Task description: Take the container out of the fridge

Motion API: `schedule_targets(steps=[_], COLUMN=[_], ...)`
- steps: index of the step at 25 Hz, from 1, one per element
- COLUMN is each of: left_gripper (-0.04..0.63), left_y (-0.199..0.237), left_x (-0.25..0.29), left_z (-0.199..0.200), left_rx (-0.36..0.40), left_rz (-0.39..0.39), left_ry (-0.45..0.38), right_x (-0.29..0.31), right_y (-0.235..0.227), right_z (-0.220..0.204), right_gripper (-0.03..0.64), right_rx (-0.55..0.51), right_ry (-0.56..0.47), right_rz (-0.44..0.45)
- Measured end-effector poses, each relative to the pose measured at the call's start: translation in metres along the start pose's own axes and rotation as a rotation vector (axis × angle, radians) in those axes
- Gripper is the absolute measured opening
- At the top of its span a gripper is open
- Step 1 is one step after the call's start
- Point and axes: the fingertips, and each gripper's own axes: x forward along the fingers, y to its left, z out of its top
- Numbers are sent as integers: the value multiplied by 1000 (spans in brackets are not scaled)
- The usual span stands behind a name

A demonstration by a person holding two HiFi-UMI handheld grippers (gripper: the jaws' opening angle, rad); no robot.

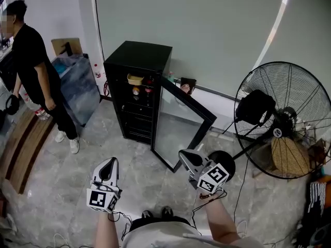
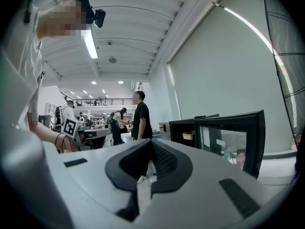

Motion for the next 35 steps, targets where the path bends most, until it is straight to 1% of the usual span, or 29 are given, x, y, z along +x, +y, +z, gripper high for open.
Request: schedule_targets(steps=[4, 7, 11, 15, 19, 22, 25, 28, 32, 35], left_gripper=[6, 6, 6, 6, 6, 6, 6, 6, 6, 6], left_y=[7, 16, 22, 37, 53, 62, 64, 76, 88, 100], left_x=[-2, -8, -6, 4, 20, 37, 59, 86, 125, 159], left_z=[-2, -1, -7, -9, -15, -19, -17, -19, -20, -24], left_rx=[-13, 0, 5, 29, 26, 34, 39, 31, 25, 45], left_rz=[-19, -30, -41, -38, -27, -20, -38, -28, -27, -18], left_ry=[-6, -5, 11, 18, 21, 37, 53, 46, 54, 58], right_x=[6, 12, 22, 40, 64, 80, 97, 115, 141, 162], right_y=[3, 13, 16, 8, -5, -20, -40, -62, -78, -89], right_z=[-3, -5, -8, -12, -15, -11, -4, 1, 6, 9], right_gripper=[15, 15, 15, 15, 15, 15, 15, 15, 15, 15], right_rx=[1, -3, 21, 32, 31, 31, 29, 32, 35, 36], right_ry=[12, 10, -7, -13, -14, -15, -22, -24, 8, 24], right_rz=[-14, -15, -12, -7, 15, 26, 31, 36, 65, 74])
